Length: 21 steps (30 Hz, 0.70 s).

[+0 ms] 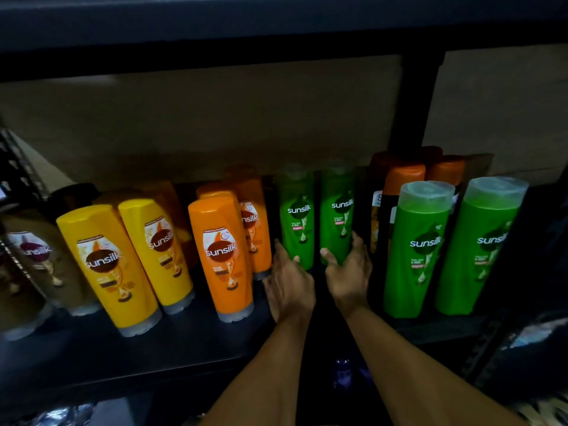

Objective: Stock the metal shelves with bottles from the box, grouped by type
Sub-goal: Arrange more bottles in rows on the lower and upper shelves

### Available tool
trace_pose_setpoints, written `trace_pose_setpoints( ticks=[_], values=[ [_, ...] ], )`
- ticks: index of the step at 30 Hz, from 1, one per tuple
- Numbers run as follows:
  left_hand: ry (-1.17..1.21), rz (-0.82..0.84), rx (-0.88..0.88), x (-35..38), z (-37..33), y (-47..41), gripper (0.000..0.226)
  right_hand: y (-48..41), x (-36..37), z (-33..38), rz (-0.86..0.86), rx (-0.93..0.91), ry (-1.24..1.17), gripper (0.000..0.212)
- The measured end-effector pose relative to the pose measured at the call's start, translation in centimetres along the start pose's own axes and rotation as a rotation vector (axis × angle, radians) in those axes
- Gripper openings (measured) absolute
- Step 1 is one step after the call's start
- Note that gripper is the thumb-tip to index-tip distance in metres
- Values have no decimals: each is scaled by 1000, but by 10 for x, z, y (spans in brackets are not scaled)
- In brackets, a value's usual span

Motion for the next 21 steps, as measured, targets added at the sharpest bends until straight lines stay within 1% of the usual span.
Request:
trace_pose_setpoints(
  ticks=[3, 7, 13, 21],
  values=[
    [-26, -1, -14, 1, 0, 0, 70, -1, 1, 0, 10, -5, 12, 68],
    [-28, -22, -35, 2, 1, -3, 65, -1, 1, 0, 13, -10, -5, 66],
    [6, -32, -24, 1, 0, -1, 60, -2, 3, 1, 16, -11, 18, 69],
    [32, -56, -54, -1, -2, -2, 50, -1, 3, 0, 9, 7, -1, 69]
  ],
)
Point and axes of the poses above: each hand's wrist, its own y-axis away from the middle knuckle, its own x-axis out of the palm, z = x × y, the point moved 5 cm from there along -y, towards the middle knuckle, and after that the axes turned 15 degrees about -z, right-handed, at the moved point
